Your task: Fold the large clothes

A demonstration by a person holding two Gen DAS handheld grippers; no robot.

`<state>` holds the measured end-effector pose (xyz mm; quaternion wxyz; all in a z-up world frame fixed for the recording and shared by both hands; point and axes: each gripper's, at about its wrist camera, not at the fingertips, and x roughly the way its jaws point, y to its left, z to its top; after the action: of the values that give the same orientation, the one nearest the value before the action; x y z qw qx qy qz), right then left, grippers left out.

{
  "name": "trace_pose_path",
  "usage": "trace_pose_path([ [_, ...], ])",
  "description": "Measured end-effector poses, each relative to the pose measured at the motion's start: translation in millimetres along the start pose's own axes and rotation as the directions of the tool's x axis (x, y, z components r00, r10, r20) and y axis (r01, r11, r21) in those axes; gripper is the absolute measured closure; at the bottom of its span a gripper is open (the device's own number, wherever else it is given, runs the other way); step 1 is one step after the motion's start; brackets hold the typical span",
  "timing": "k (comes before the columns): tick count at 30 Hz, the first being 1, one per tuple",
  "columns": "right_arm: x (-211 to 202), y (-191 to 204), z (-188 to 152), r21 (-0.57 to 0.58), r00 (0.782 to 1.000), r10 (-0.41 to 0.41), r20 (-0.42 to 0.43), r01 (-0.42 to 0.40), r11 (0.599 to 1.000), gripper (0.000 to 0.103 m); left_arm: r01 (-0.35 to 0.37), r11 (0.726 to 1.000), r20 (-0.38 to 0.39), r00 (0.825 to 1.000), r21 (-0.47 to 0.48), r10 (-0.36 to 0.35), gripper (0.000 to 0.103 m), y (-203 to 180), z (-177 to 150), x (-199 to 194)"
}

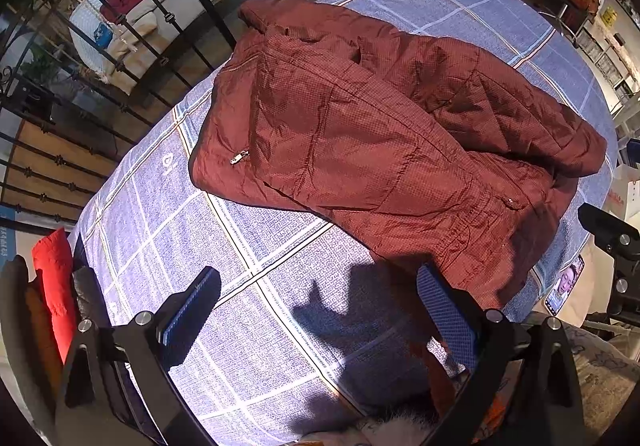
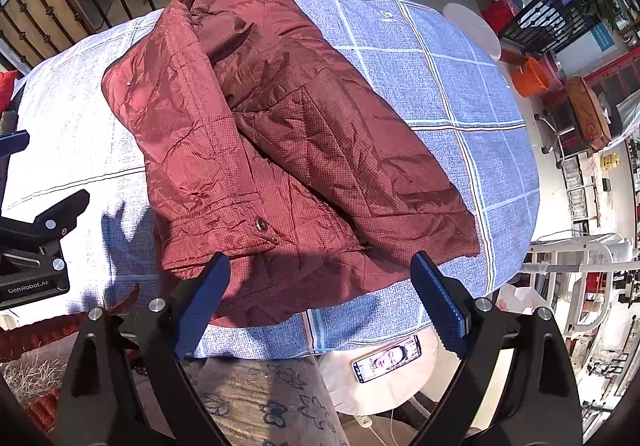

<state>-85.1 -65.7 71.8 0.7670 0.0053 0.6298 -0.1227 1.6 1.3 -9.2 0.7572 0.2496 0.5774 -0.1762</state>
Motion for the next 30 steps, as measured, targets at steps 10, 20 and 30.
trace_pose_path([
  [10,0.5,-0.3,0.0,0.002,1.0,0.002,-0.003,-0.002,1.0,0.013,-0.002,1.0,-0.012,1.0,-0.008,0.002,0.006,1.0,-0.6,2.3],
  [20,0.6,-0.9,-0.1,0.004,1.0,0.003,-0.003,-0.003,1.0,0.013,0.01,1.0,-0.026,1.0,-0.021,-0.011,0.006,0.4,-0.2,4.0],
  [30,1.9,-2.2,-2.1,0.007,1.0,0.005,-0.005,-0.005,1.0,0.013,0.015,1.0,-0.027,1.0,-0.025,-0.016,0.006,-0.2,0.4,4.1],
])
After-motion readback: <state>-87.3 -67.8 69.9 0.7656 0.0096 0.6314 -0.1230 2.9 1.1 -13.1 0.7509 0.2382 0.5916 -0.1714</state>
